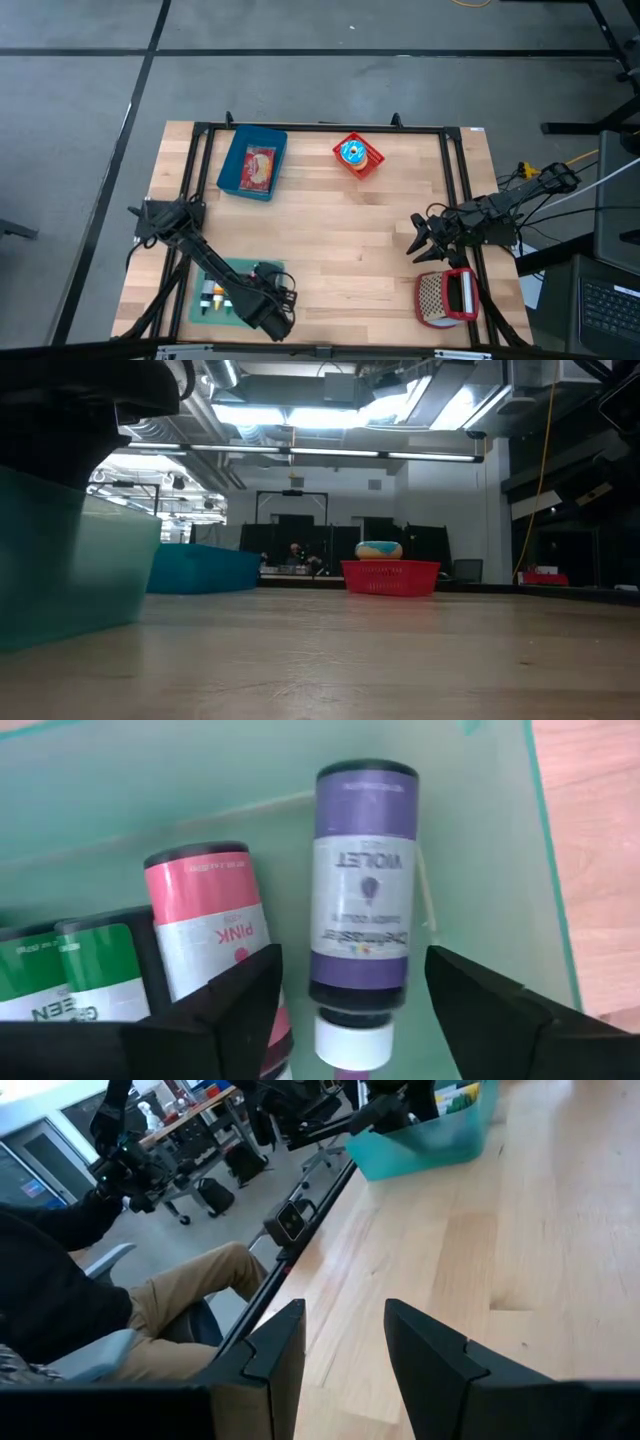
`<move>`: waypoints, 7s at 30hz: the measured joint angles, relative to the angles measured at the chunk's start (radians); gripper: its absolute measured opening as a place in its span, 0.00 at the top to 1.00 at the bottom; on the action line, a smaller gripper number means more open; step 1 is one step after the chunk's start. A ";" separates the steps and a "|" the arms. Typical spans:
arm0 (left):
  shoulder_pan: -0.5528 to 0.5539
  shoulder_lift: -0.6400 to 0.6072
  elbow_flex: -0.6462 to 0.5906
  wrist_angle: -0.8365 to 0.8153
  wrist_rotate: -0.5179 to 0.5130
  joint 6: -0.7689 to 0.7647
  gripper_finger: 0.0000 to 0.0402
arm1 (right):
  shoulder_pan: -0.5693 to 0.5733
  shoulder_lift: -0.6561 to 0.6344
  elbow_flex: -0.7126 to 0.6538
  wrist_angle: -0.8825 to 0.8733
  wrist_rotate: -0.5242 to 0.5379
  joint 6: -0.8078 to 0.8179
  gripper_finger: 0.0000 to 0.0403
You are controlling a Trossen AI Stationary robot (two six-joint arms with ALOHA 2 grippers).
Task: Pick & Place Food Item
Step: Put the violet food coloring bottle into the green bin, then return to Home Position
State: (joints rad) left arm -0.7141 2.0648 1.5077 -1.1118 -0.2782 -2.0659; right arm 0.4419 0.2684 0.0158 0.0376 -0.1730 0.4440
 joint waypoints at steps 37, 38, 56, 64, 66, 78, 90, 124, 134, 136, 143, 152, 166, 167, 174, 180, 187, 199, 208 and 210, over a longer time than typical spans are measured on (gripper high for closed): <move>-0.169 -0.176 0.304 1.138 -0.697 2.088 0.34 | 0.108 0.000 0.169 0.437 -0.654 -0.213 0.65; -0.183 -0.176 0.304 1.190 -0.697 2.166 0.34 | 0.119 0.000 0.193 0.402 -0.653 -0.234 0.65; -0.400 -0.166 0.287 1.292 -0.824 2.467 0.34 | 0.203 0.087 0.468 0.041 -0.486 -0.424 0.65; -0.401 -0.139 0.283 1.391 -0.576 2.479 0.34 | 0.204 0.104 0.469 0.060 -0.463 -0.356 0.65; -0.400 -0.137 0.283 1.426 -0.535 2.492 0.34 | 0.204 0.113 0.469 0.068 -0.498 -0.374 0.65; -0.410 -0.167 0.283 1.320 -0.708 2.491 0.34 | 0.203 0.126 0.481 0.048 -0.599 -0.305 0.65; -0.349 -0.418 0.283 0.764 -0.626 2.125 0.34 | 0.170 -0.124 0.755 -0.643 -0.239 -0.457 0.65; -0.214 -1.000 -1.342 2.253 -0.404 2.254 0.34 | 0.167 -0.269 0.297 -0.276 0.128 -0.401 0.65; -0.233 -0.999 -1.500 2.188 -0.418 2.067 0.34 | 0.166 -0.269 0.140 -0.149 0.166 -0.376 0.65; -0.233 -1.006 -1.500 2.155 -0.419 2.063 0.34 | 0.166 -0.269 0.139 -0.180 0.166 -0.377 0.65; -0.233 -1.006 -1.500 2.079 -0.411 2.039 0.34 | 0.166 -0.269 0.137 -0.275 0.213 -0.377 0.65; -0.237 -1.194 -1.500 2.115 -0.368 2.159 0.34 | 0.166 -0.269 0.147 -0.164 0.113 -0.455 0.65; -0.368 -2.034 -1.497 1.330 -0.481 2.205 0.34 | 0.166 -0.269 0.154 -0.151 0.105 -0.407 0.65; -0.371 -2.028 -1.499 1.328 -0.488 2.197 0.34 | 0.166 -0.269 0.154 -0.152 0.105 -0.407 0.65; -0.338 -2.043 -1.499 1.254 -0.477 2.160 0.34 | 0.166 -0.269 0.154 -0.166 0.172 -0.388 0.65; -0.255 -2.063 -1.499 1.175 -0.146 2.100 0.34 | 0.166 -0.269 0.153 -0.209 0.174 -0.393 0.65; -0.183 -2.046 -1.499 1.179 -0.185 2.121 0.34 | 0.163 -0.268 0.063 -0.217 0.226 -0.387 0.65; -0.162 -2.047 -1.499 1.177 -0.146 2.122 0.34 | 0.154 -0.269 -0.002 -0.007 0.173 -0.347 0.65; -0.162 -2.045 -1.499 1.176 -0.151 2.091 0.34 | 0.151 -0.269 0.002 0.211 -0.040 -0.377 0.65; -0.162 -2.045 -1.499 1.176 -0.153 2.111 0.34 | 0.151 -0.269 0.001 0.070 -0.001 -0.427 0.65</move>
State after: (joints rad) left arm -0.8757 0.0196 0.0090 0.0643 -0.4314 0.0455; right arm 0.5926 -0.0004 0.0168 0.1071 -0.1743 0.0174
